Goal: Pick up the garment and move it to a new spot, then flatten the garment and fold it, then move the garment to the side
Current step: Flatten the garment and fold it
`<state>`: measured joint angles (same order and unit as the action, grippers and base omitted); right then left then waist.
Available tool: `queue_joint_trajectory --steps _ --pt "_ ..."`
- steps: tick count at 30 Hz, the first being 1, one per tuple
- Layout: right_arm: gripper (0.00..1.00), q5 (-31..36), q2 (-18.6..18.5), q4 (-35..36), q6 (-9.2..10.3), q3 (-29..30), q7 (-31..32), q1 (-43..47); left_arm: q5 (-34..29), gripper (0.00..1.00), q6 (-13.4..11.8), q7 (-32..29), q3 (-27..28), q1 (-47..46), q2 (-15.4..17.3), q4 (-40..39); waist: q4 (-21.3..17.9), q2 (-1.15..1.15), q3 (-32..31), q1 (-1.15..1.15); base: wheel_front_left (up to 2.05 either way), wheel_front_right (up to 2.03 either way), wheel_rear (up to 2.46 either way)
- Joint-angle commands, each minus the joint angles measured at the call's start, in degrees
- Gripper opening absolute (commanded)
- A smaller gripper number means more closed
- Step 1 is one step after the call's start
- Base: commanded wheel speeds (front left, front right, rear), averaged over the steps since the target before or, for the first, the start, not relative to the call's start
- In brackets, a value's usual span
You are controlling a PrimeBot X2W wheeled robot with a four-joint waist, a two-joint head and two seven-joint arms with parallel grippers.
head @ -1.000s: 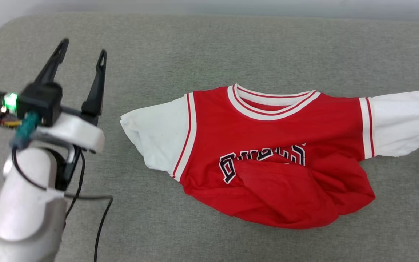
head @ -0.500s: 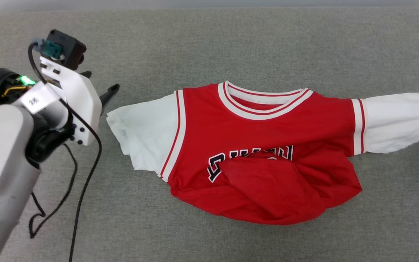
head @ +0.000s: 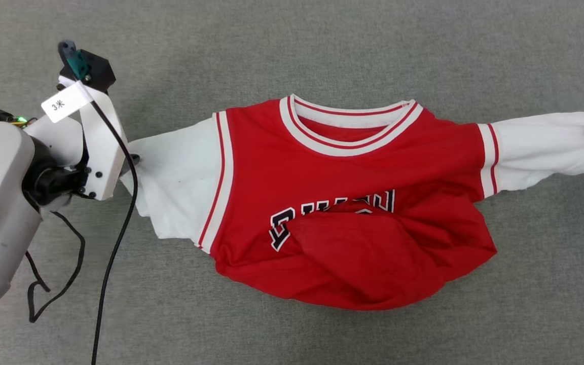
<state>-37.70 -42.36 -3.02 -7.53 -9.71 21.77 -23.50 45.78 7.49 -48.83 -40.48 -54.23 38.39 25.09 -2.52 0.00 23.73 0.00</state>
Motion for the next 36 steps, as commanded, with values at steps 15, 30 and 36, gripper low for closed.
queue_joint_trajectory --steps 15,30,36 --pt "0.0 -1.15 -0.68 -1.28 0.08 -1.9 -1.75 -3.52 6.29 0.0 0.0 -2.01 -12.99 0.96 -0.56 3.83 -0.59 0.0 2.94 0.0 0.0 0.0 0.0" --pt "0.0 -0.93 -3.0 -3.79 0.08 -3.4 -4.9 -4.96 6.68 0.0 -0.12 21.54 -14.25 -6.19 4.94 -2.45 3.25 0.0 -5.09 0.0 0.0 0.0 0.0" --pt "0.0 -0.92 -5.06 -2.26 0.08 -1.96 -5.83 -5.95 4.92 0.0 -0.12 29.97 -13.41 -8.2 8.33 -8.21 4.63 0.0 -8.29 0.0 0.0 0.0 0.0"
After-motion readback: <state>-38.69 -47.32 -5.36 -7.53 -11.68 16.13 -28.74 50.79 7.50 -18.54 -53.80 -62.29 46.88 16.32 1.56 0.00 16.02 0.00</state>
